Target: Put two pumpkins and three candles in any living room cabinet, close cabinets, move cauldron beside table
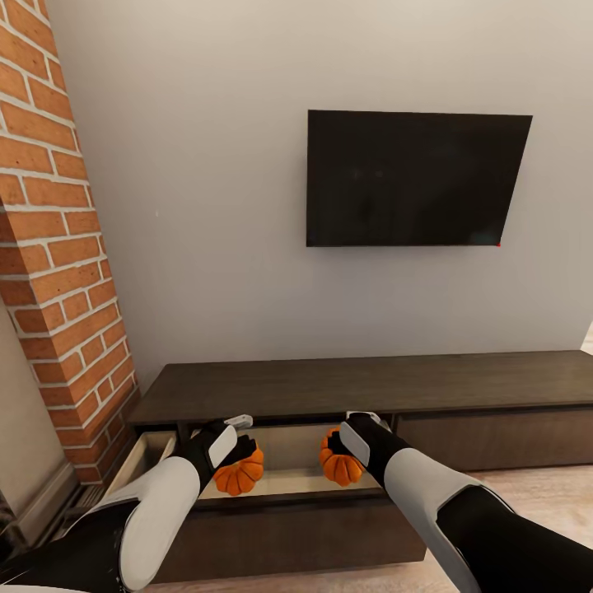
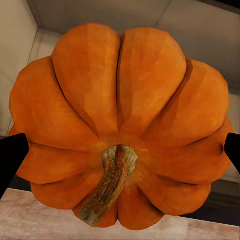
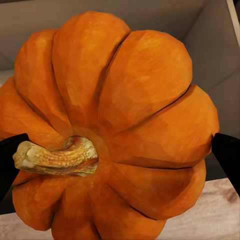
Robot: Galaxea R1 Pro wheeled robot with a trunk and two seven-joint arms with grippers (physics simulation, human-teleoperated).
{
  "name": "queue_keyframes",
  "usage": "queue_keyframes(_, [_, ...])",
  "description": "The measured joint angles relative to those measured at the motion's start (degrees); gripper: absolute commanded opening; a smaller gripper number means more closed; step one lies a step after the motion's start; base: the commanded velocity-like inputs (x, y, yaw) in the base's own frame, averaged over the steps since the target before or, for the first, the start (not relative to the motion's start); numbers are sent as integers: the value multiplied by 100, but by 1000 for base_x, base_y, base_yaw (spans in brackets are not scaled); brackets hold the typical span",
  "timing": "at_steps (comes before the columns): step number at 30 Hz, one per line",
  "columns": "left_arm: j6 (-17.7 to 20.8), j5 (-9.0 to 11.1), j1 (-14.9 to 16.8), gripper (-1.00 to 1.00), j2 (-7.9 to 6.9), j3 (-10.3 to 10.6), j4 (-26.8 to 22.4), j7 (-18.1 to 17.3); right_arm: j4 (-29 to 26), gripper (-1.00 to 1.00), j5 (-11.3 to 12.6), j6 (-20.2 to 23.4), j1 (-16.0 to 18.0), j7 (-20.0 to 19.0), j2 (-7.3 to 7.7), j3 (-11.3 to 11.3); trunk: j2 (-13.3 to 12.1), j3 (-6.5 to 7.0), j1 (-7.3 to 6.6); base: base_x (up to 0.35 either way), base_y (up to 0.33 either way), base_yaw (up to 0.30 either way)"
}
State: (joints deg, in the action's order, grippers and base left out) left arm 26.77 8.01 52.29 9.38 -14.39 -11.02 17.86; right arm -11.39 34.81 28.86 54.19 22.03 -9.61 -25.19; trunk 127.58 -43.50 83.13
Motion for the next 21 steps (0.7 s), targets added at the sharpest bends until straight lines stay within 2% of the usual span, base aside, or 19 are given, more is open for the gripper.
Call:
queue_keyframes(2, [0, 0, 0, -100, 0, -1, 0, 0, 2, -100, -1, -2, 0, 2, 0, 0, 0, 0, 0, 0, 0, 0])
queue_keyframes(8, [-6, -1, -1, -100, 0, -3, 1, -1, 8, -100, 6, -8, -1, 4, 0, 1, 239, -108, 131, 0, 0, 0])
queue_keyframes(15, [-22, 0, 0, -100, 0, -2, 5, -2, 15, -100, -8, -68, 0, -2, 3, 0, 241, -108, 132, 0, 0, 0])
queue_keyframes(21, [-230, -3, 1, -100, 0, 1, 6, 1, 40, -100, 2, -511, -37, -9, 5, 0, 241, -108, 132, 0, 0, 0])
